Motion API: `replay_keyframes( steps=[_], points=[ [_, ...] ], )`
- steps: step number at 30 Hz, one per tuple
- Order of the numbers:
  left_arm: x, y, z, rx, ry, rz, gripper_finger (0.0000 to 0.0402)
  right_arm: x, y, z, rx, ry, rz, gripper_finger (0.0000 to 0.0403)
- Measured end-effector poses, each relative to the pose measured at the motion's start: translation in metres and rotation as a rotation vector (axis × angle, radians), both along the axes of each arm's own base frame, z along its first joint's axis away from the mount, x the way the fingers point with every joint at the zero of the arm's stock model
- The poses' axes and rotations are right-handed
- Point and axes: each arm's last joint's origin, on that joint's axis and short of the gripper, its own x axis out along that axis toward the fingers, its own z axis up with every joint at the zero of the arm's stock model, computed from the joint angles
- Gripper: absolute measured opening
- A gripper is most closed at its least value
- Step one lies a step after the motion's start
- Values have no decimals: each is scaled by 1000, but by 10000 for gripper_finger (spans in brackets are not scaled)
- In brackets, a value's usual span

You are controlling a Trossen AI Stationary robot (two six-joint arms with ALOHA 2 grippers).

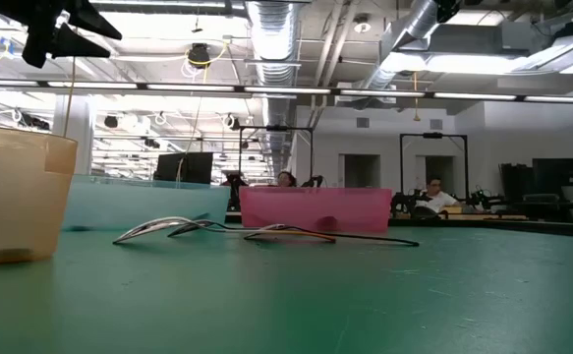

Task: Sort silverware by color (type)
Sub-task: Put the orange spoon into the blue bin

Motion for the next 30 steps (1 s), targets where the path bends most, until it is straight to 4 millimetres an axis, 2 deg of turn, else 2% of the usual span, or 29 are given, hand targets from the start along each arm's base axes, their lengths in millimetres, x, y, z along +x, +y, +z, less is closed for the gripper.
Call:
replay_keyframes(
  steps=[8,16,24,30],
  points=[
    [0,0,-2,9,23,8,219,5,-1,-2,-2,7,17,84],
    [4,-1,-25,-16,42,-10,219,5,-1,-2,-5,9,16,84],
    [-6,0,-31,-37,-84,-60,219,9,-1,-4,39,24,21,84],
    [-12,0,-43,-26,-149,-70,219,21,0,-7,102,26,45,84]
  ],
)
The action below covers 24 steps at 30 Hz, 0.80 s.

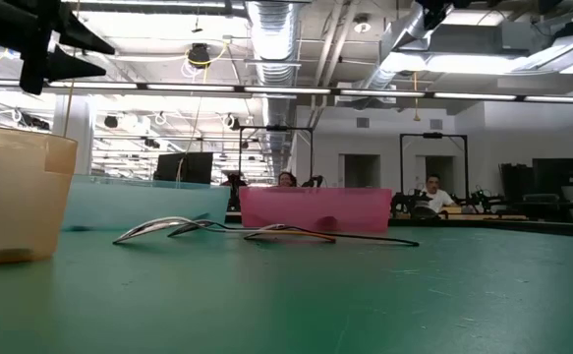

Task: Sort silverware by color (type)
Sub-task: Put the orange spoon into the blue bin

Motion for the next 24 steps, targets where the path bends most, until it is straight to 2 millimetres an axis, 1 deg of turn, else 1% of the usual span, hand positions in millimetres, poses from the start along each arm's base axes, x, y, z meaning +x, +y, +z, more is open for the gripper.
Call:
replay_keyframes(
  steps=[5,8,12,18,21,24],
  points=[
    [10,-2,-8,19,-16,-64,219,13,0,-5,78,17,4,84],
    [16,-4,-12,30,-38,-116,219,23,0,-6,102,-6,13,84],
    [23,-7,-14,50,-107,-196,219,38,2,-10,122,-27,39,84],
    [29,-10,-17,86,-178,-300,219,63,4,-31,208,61,56,84],
    [32,-11,-20,102,-211,-309,219,74,5,-43,259,106,60,84],
    [34,-11,-22,103,-226,-309,219,83,7,-48,287,104,74,84]
  ],
)
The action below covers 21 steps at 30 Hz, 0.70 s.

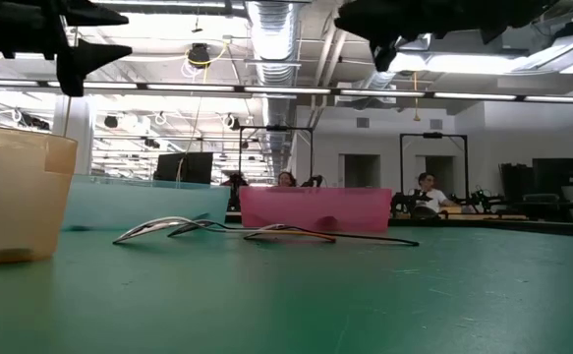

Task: Sort silverware by color (type)
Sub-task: Put the orange spoon into the blue bin

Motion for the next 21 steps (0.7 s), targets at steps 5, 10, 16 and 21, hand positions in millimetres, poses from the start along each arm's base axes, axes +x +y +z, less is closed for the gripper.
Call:
replay_keyframes(
  steps=[5,10,16,21],
  points=[
    [3,0,-8,-20,2,-5,219,2,5,7,-50,-88,21,84],
    [5,-1,-12,-37,4,-34,219,-18,1,42,-154,-296,-11,84],
    [5,-1,-12,-72,-5,-35,219,-68,-1,71,-259,-340,-54,84],
    [5,0,-14,-73,17,3,219,-122,9,84,-436,-372,-62,84]
  ],
)
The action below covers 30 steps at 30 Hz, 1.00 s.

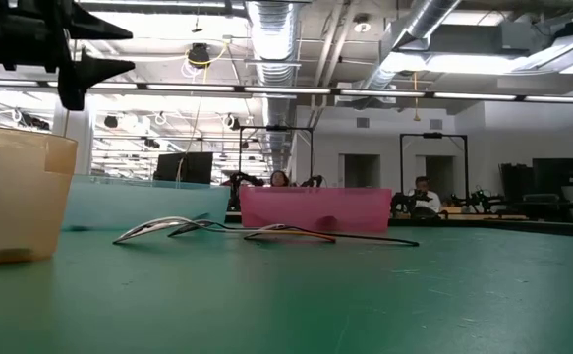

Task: Sort silverware by color (type)
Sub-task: Put the orange spoon into the blue bin

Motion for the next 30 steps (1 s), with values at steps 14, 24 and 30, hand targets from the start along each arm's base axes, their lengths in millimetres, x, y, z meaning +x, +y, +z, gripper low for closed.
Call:
replay_keyframes(
  steps=[14,24,30],
  points=[
    [0,9,-5,-47,26,50,219,-58,11,-70,-19,-241,-9,84],
    [0,13,-6,-39,36,89,219,-54,6,-109,133,-300,-75,84],
    [-1,14,-7,-26,61,102,219,-54,6,-109,200,-296,-54,84]
  ],
)
